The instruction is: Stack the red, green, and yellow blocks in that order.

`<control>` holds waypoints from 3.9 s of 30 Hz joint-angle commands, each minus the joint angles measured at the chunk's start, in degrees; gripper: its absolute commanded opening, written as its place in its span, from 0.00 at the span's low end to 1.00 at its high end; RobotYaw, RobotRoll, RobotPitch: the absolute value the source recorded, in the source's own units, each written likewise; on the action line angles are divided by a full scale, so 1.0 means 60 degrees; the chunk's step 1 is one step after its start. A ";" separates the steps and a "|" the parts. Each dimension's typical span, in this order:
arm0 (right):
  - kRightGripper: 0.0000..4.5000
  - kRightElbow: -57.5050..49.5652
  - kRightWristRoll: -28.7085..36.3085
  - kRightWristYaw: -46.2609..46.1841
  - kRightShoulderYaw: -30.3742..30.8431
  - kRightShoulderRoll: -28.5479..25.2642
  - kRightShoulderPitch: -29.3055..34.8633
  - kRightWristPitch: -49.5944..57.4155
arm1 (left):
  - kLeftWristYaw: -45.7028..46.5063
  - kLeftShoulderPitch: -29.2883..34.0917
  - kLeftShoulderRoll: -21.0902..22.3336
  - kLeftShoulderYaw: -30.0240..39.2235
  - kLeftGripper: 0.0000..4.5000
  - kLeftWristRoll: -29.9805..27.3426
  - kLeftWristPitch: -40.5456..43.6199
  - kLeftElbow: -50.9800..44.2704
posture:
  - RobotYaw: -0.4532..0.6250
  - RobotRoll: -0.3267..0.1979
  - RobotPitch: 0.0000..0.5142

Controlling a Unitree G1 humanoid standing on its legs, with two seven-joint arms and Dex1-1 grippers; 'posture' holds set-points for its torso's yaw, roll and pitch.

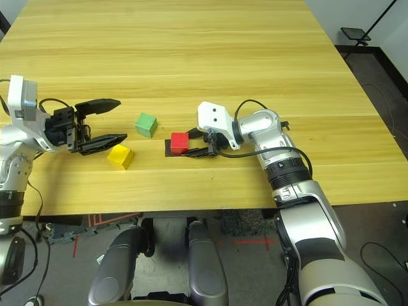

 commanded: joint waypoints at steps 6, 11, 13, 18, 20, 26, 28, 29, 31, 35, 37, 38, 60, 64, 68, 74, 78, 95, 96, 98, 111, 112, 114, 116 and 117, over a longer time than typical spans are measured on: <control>0.83 0.0247 -0.0150 -0.0104 -0.0056 0.0100 -0.0016 -0.0144 | -0.0029 -0.0162 -0.0047 -0.0136 1.00 0.0130 -0.0140 0.0217 | 0.68 0.76 0.52; 0.99 0.0320 -0.0091 0.0040 -0.0142 0.0066 -0.0168 -0.0108 | -0.0064 -0.0280 -0.0073 -0.0160 1.00 0.0151 -0.0211 0.0374 | 0.68 0.76 0.52; 0.99 0.0353 -0.0029 0.0176 -0.0203 -0.0007 -0.0286 -0.0106 | -0.0080 -0.0340 -0.0079 -0.0172 1.00 0.0164 -0.0228 0.0450 | 0.68 0.76 0.52; 0.99 -0.0145 0.0515 0.1078 -0.0506 -0.0406 -0.0602 0.0652 | -0.0146 -0.0410 -0.0104 -0.0215 1.00 0.0202 -0.0273 0.0582 | 0.67 0.76 0.51; 0.99 -0.0502 0.0774 0.1579 -0.0588 -0.0683 -0.0625 0.1149 | -0.0169 -0.0433 -0.0117 -0.0230 1.00 0.0216 -0.0294 0.0624 | 0.67 0.76 0.51; 0.99 -0.0814 0.1083 0.1693 -0.0981 -0.1226 -0.0707 0.1895 | 0.0025 -0.0462 -0.0176 -0.0277 1.00 0.0396 -0.0385 0.0696 | 0.66 0.76 0.50; 0.99 -0.0583 0.1008 0.1389 -0.1174 -0.1287 -0.0789 0.1873 | 0.0252 -0.0447 -0.0174 -0.0327 1.00 0.0601 -0.0465 0.0687 | 0.66 0.76 0.50; 0.99 -0.0531 0.0995 0.1286 -0.1247 -0.1328 -0.0795 0.1869 | 0.0432 -0.0439 -0.0180 -0.0349 1.00 0.0726 -0.0471 0.0649 | 0.65 0.76 0.50; 0.99 -0.0523 0.1005 0.0967 -0.1438 -0.1402 -0.0779 0.1944 | 0.1041 -0.0425 -0.0230 -0.0380 1.00 0.0854 -0.0106 0.0370 | 0.65 0.77 0.51; 0.99 -0.0857 0.1183 0.0422 -0.1890 -0.1652 -0.0587 0.2359 | 0.2174 -0.0138 -0.0290 -0.0562 1.00 0.1096 0.0499 -0.0799 | 0.65 0.77 0.53; 0.99 -0.1141 0.1322 0.0308 -0.2111 -0.1816 -0.0402 0.2600 | 0.2760 -0.0012 -0.0313 -0.0567 1.00 0.0977 0.1168 -0.1465 | 0.64 0.77 0.53; 0.99 -0.1255 0.1374 0.0267 -0.2192 -0.1869 -0.0323 0.2695 | 0.2969 0.0023 -0.0297 -0.0606 1.00 0.0971 0.1447 -0.1705 | 0.64 0.78 0.54; 0.99 -0.1863 0.1820 -0.0603 -0.2790 -0.2268 0.0727 0.3280 | 0.9444 -0.1879 -0.1691 -0.0537 1.00 0.2007 1.0901 -0.4952 | 0.64 0.83 0.56; 0.99 -0.1924 0.1887 -0.0750 -0.2786 -0.2164 0.0800 0.3273 | 0.9923 -0.1526 -0.1631 -0.1149 1.00 0.2487 1.0971 -0.5427 | 0.64 0.84 0.55; 0.99 -0.2023 0.1924 -0.0825 -0.2785 -0.2088 0.0900 0.3280 | 1.0352 -0.1080 -0.1501 -0.1981 1.00 0.3001 1.0610 -0.5659 | 0.64 0.84 0.53; 0.99 -0.1769 0.1850 -0.0904 -0.2743 -0.1975 0.0812 0.3157 | 1.0546 -0.0611 -0.1994 -0.2182 1.00 0.3144 1.0148 -0.5900 | 0.64 0.84 0.53; 0.99 -0.1669 0.1807 -0.0973 -0.2709 -0.1874 0.0865 0.3042 | 1.0695 -0.0632 -0.2464 -0.1990 1.00 0.3140 0.9910 -0.5905 | 0.64 0.84 0.53; 0.99 -0.1545 0.1711 -0.1078 -0.2614 -0.1738 0.0903 0.2860 | 1.0514 -0.0579 -0.2534 -0.2901 1.00 0.3481 0.9774 -0.4996 | 0.64 0.84 0.56; 0.99 -0.1537 0.1713 -0.1090 -0.2615 -0.1730 0.0903 0.2851 | 1.0506 -0.0568 -0.2516 -0.2960 1.00 0.3505 0.9812 -0.4971 | 0.64 0.84 0.56; 0.99 -0.1516 0.1716 -0.1111 -0.2620 -0.1714 0.0904 0.2841 | 1.0432 -0.0561 -0.2500 -0.3062 1.00 0.3500 0.9867 -0.4904 | 0.64 0.84 0.57; 0.99 -0.1605 0.1704 -0.1193 -0.2589 -0.1671 0.1055 0.2695 | 1.0676 -0.0825 -0.2834 -0.2800 1.00 0.3743 1.0074 -0.3921 | 0.64 0.85 0.58; 0.99 -0.1585 0.1695 -0.1191 -0.2588 -0.1669 0.1046 0.2677 | 1.0696 -0.0836 -0.2826 -0.2745 1.00 0.3770 1.0048 -0.3818 | 0.64 0.85 0.58; 0.99 -0.1545 0.1688 -0.1182 -0.2581 -0.1656 0.1029 0.2654 | 1.0723 -0.0865 -0.2781 -0.2701 1.00 0.3856 0.9930 -0.3627 | 0.64 0.85 0.58; 0.99 -0.1514 0.1679 -0.1189 -0.2569 -0.1634 0.1014 0.2629 | 1.0762 -0.0896 -0.2834 -0.2604 1.00 0.3928 0.9859 -0.3471 | 0.64 0.85 0.58; 0.99 -0.1506 0.1670 -0.1202 -0.2559 -0.1617 0.1003 0.2619 | 1.0750 -0.0915 -0.2839 -0.2576 1.00 0.3942 0.9852 -0.3420 | 0.64 0.85 0.58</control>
